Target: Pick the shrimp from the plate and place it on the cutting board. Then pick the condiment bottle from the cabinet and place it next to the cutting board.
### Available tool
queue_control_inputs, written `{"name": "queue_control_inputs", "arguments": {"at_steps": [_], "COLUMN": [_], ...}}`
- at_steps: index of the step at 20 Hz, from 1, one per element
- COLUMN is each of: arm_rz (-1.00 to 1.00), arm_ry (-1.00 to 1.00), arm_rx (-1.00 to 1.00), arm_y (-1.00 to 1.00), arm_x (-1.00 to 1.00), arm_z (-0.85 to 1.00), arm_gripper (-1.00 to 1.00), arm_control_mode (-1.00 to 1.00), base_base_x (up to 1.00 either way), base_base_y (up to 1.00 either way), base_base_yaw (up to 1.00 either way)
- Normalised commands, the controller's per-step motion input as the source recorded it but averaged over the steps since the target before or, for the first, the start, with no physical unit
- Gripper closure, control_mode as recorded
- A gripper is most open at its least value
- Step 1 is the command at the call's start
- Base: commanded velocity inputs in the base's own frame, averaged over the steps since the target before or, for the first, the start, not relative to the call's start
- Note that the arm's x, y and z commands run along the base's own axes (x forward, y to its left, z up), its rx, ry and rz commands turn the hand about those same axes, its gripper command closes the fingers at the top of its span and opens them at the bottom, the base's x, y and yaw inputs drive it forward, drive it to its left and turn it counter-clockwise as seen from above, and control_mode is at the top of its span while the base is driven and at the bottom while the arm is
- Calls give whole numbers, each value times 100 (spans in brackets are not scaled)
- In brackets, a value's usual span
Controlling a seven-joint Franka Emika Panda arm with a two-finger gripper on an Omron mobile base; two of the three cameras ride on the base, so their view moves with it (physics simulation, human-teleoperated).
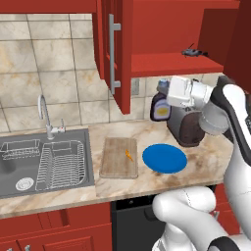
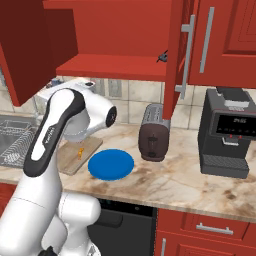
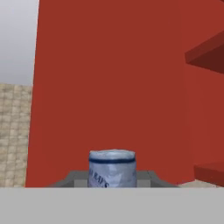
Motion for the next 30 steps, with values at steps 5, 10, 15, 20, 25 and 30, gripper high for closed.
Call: {"name": "queue_control_inputs", "arguments": {"at_steps": [5, 10, 15, 20, 25, 30], "arm_rz": [0, 0, 0, 0, 0, 1], "arm_ry": [0, 0, 0, 0, 0, 0], "arm_rx": [0, -1, -1, -1, 0, 0], "arm_y": [0, 0, -5, -26, -38, -32], "arm_x": [-32, -38, -35, -17, -2, 0], "arm_z": [-31, -17, -10, -3, -2, -5], "arm_gripper": [100, 100, 100, 100, 100, 100], "arm_control_mode": [-100, -100, -100, -100, -100, -100], "base_base_x": [0, 0, 0, 0, 0, 0], "base_base_y": [0, 0, 0, 0, 0, 0], "base_base_yaw": [0, 0, 0, 0, 0, 0]}}
